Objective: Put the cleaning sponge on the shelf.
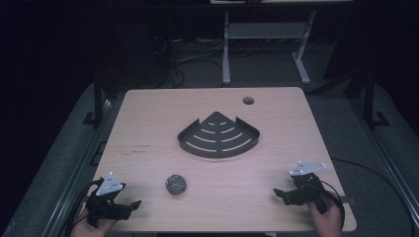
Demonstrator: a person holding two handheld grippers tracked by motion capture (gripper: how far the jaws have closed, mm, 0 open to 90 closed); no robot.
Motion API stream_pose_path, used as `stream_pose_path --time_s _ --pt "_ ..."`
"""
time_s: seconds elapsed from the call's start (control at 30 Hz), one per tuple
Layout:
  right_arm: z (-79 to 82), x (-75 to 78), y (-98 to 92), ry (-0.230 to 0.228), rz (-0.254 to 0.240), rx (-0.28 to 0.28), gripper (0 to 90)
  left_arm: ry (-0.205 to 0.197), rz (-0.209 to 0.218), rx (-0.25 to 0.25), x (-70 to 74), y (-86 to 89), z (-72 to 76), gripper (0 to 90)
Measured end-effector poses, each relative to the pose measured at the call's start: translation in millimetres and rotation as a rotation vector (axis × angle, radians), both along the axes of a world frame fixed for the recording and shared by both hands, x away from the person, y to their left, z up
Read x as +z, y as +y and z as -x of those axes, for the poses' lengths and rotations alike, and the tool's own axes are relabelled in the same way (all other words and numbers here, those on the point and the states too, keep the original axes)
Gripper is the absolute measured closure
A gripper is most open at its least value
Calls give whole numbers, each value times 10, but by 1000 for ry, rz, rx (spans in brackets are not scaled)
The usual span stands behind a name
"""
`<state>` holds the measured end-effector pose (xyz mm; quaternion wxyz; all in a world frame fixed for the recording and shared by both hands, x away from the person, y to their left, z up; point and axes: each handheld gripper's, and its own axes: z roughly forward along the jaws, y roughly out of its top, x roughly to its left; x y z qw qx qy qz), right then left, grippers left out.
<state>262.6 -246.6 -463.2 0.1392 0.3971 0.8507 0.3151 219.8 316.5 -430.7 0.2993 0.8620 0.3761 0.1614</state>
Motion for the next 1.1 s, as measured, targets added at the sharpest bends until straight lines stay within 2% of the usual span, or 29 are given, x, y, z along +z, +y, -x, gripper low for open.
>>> stream_pose_path --time_s 0.2,0.5,0.7,0.77,1.1 --pt "-5 -5 1 1 2 4 140 -6 7 0 45 -26 -20 173" --pt "-13 -5 4 4 -1 4 140 -8 -3 -31 107 -111 -51 173" --pt "-14 1 4 -1 1 7 140 0 -20 -58 123 -181 -75 173" --pt "-13 0 6 1 3 7 140 7 -14 -62 128 -206 -80 173" --pt "-12 1 18 1 1 8 141 5 -43 -94 196 -293 -116 173"
